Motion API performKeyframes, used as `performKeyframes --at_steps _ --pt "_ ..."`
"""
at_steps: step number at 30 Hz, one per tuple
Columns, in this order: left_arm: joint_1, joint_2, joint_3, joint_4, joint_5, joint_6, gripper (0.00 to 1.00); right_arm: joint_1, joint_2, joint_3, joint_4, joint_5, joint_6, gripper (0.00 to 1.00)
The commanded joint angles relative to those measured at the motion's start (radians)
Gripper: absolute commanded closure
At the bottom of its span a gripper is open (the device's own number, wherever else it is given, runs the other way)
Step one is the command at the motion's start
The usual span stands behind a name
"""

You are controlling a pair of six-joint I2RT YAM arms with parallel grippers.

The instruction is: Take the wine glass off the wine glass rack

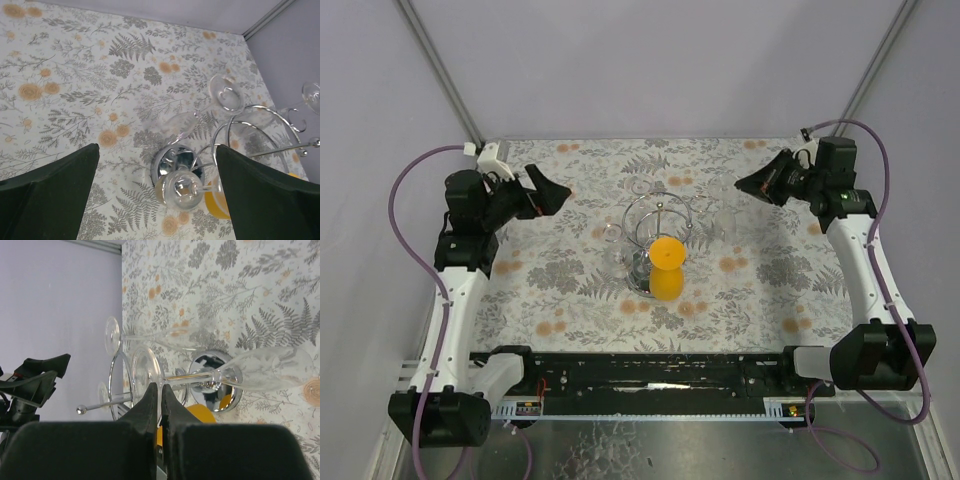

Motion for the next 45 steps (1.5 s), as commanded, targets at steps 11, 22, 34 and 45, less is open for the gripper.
performKeyframes --at_steps 11,22,34,45 --pt "0.004 0.073 0.178 0.06 0.133 -0.165 0.0 -0.007 0.215 0.415 0.37 -0.107 0.208 1.0" --pt "-0.095 0.26 0.415 0.15 0.232 -0.329 0.03 0.076 0.295 0.532 0.474 -0.139 0.244 1.0" --pt "-0.344 0.58 0.77 0.164 0.238 -0.315 0.05 0.086 0.212 0.472 0.475 -0.137 0.207 1.0" --pt "-0.478 0.691 0.863 0.197 0.244 -0.33 0.09 0.085 0.107 0.359 0.43 -0.148 0.117 1.0"
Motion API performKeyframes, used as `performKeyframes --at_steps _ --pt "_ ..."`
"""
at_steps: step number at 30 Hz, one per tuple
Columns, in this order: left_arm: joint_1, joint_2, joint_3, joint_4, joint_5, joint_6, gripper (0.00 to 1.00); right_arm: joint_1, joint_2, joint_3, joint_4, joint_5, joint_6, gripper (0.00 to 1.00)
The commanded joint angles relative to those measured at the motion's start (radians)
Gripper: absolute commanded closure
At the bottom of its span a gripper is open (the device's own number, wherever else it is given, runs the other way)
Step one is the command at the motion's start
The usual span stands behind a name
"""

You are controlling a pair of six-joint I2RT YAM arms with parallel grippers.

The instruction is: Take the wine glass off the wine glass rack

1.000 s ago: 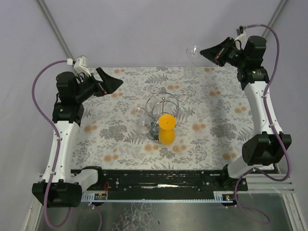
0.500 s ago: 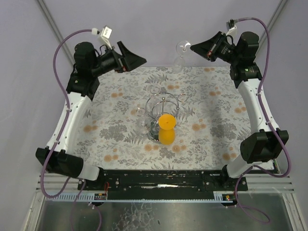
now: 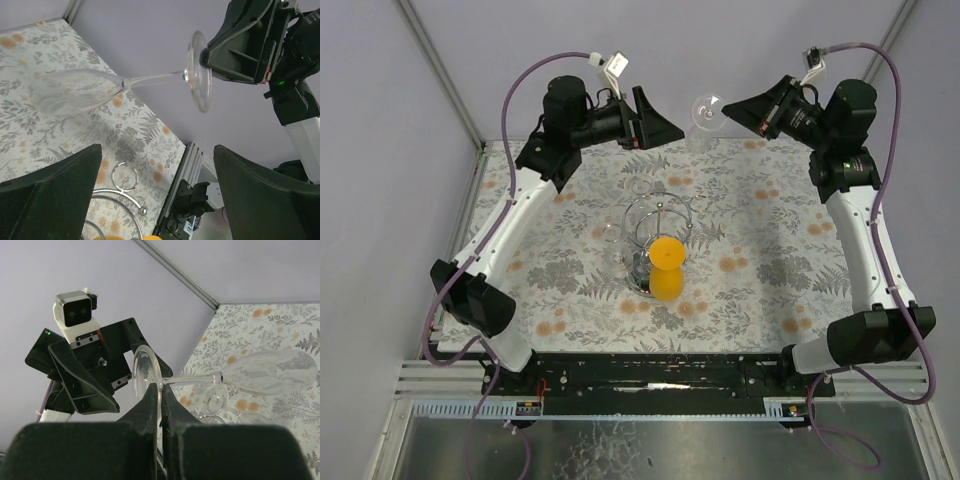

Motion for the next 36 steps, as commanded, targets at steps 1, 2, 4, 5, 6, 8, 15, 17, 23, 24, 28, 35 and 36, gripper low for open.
performKeyframes --at_steps 1,2,4,5,6,8,15,17,23,24,28,35,36 --pt "-0.042 0.019 0.067 0.079 0.02 -0.011 0.09 0.004 -0.059 -0.034 0.04 -0.041 -0.048 1.0" --pt "-0.048 0.025 0.079 0.086 0.018 -0.015 0.09 0.004 -0.065 -0.043 0.041 -0.04 -0.053 1.0" --pt "-0.06 0.032 0.097 0.097 0.009 -0.024 0.08 0.004 -0.075 -0.052 0.041 -0.042 -0.061 1.0" --pt "-0.067 0.035 0.104 0.1 0.004 -0.027 0.08 0.003 -0.078 -0.055 0.039 -0.044 -0.065 1.0" --pt "-0.073 0.037 0.107 0.104 0.001 -0.03 0.08 0.003 -0.081 -0.056 0.038 -0.047 -0.068 1.0" --pt "-0.087 0.04 0.11 0.106 -0.008 -0.032 0.09 0.003 -0.084 -0.056 0.034 -0.051 -0.078 1.0" --pt "-0.11 0.061 0.116 0.118 -0.018 -0.04 0.12 0.004 -0.099 -0.06 0.034 -0.07 -0.092 1.0" --pt "-0.111 0.067 0.117 0.123 -0.017 -0.045 0.13 0.004 -0.106 -0.066 0.038 -0.072 -0.094 1.0" --pt "-0.111 0.079 0.123 0.135 -0.017 -0.057 0.13 0.004 -0.127 -0.082 0.043 -0.079 -0.095 1.0" --pt "-0.111 0.08 0.123 0.138 -0.017 -0.061 0.14 0.004 -0.131 -0.086 0.044 -0.081 -0.095 1.0" --pt "-0.111 0.078 0.121 0.148 -0.016 -0.075 0.17 0.004 -0.153 -0.109 0.045 -0.085 -0.1 1.0" --pt "-0.112 0.069 0.094 0.186 0.01 -0.122 0.36 0.004 -0.189 -0.141 0.05 -0.082 -0.101 1.0" --pt "-0.111 0.067 0.088 0.193 0.018 -0.131 0.37 0.004 -0.193 -0.143 0.049 -0.082 -0.1 1.0"
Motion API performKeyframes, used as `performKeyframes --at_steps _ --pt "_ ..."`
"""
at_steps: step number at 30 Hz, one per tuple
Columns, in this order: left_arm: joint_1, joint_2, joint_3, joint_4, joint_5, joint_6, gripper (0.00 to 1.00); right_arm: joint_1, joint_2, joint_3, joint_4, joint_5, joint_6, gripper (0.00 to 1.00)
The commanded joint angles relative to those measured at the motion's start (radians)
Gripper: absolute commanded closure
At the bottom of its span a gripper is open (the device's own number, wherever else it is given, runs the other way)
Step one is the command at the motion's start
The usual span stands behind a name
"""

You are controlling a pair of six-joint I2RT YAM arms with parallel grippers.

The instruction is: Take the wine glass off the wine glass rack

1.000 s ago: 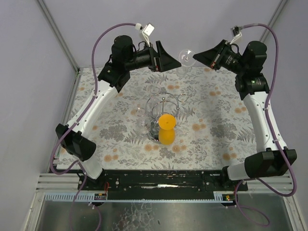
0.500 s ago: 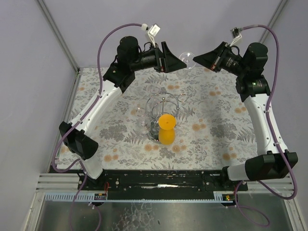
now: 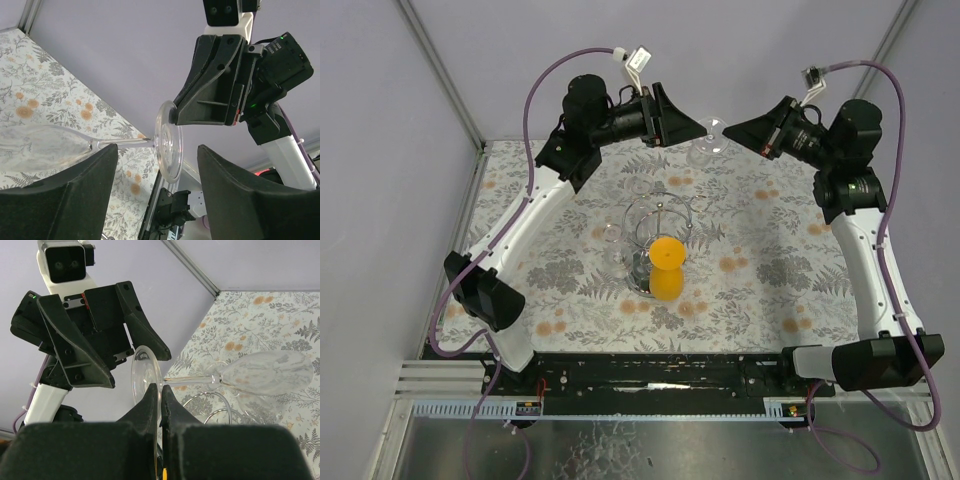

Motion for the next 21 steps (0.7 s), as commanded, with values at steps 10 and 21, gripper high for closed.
performKeyframes --at_steps 10,21 --pt "-0.02 -0.025 -0.04 0.113 0.068 -0.076 0.37 0.004 -0.061 0.012 0.058 -0.033 -0.013 1.0" --pt "-0.036 -0.023 -0.044 0.116 0.077 -0.077 0.66 0.003 -0.071 0.006 0.056 -0.043 -0.018 1.0"
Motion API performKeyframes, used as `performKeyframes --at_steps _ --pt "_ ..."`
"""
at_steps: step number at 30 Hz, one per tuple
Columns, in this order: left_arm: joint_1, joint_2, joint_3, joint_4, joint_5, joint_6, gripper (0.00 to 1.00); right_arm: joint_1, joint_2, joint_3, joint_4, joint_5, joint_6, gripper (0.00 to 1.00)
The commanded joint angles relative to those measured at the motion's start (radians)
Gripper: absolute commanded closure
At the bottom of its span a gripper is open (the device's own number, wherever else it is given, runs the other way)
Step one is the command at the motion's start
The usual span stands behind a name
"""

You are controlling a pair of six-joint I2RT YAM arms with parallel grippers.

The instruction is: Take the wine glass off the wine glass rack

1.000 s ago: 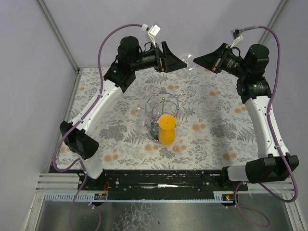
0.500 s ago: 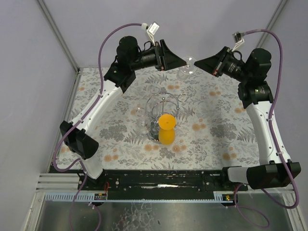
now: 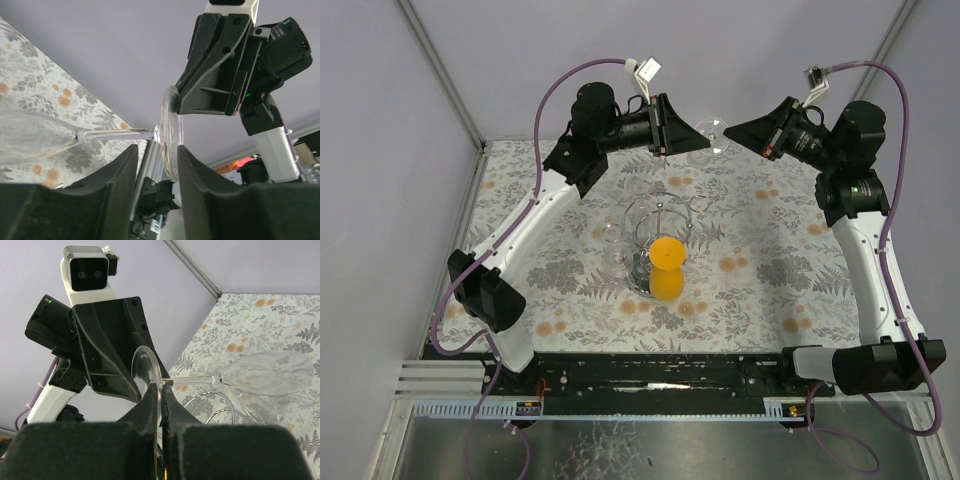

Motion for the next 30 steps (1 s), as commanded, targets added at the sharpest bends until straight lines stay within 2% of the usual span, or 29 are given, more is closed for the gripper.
performKeyframes --at_steps 1,4,5,9,11,13,15,17,19,23,26,30 --pt "-0.008 -0.02 0.013 0.066 0.023 -0.007 0.74 0.004 -0.048 0.011 0.052 -0.043 -0.021 1.0" --pt "-0.008 -0.018 0.02 0.065 0.023 -0.004 0.97 0.004 -0.058 0.003 0.042 -0.047 -0.031 1.0" --pt "-0.008 -0.017 0.022 0.064 0.024 -0.002 1.0 0.004 -0.06 -0.001 0.039 -0.047 -0.034 1.0" --pt "-0.009 -0.017 0.026 0.061 0.036 0.011 1.0 0.003 -0.078 -0.014 0.009 -0.017 -0.055 0.97" --pt "-0.009 -0.017 0.039 0.053 0.048 0.029 1.0 0.003 -0.093 -0.012 -0.049 0.051 -0.096 0.81" --pt "-0.011 -0.015 0.058 0.039 0.062 0.066 1.0 0.003 -0.116 -0.012 -0.114 0.142 -0.144 0.61" --pt "-0.017 -0.015 0.081 0.012 0.074 0.119 1.0 0.003 -0.14 -0.016 -0.149 0.231 -0.165 0.47" --pt "-0.025 -0.018 0.099 -0.023 0.083 0.182 1.0 0.001 -0.164 -0.019 -0.169 0.316 -0.172 0.36" --pt "-0.04 -0.024 0.108 -0.061 0.091 0.246 1.0 0.0 -0.174 -0.001 -0.227 0.411 -0.173 0.33" --pt "-0.101 -0.041 0.15 -0.198 0.073 0.47 1.0 -0.02 -0.114 0.126 -0.48 0.589 -0.17 0.33" --pt "-0.189 -0.065 0.164 -0.34 0.007 0.767 1.0 -0.03 -0.102 0.135 -0.511 0.606 -0.14 0.32" --pt "-0.305 -0.11 0.112 -0.445 -0.104 1.028 1.0 -0.048 -0.094 0.158 -0.54 0.609 -0.109 0.28"
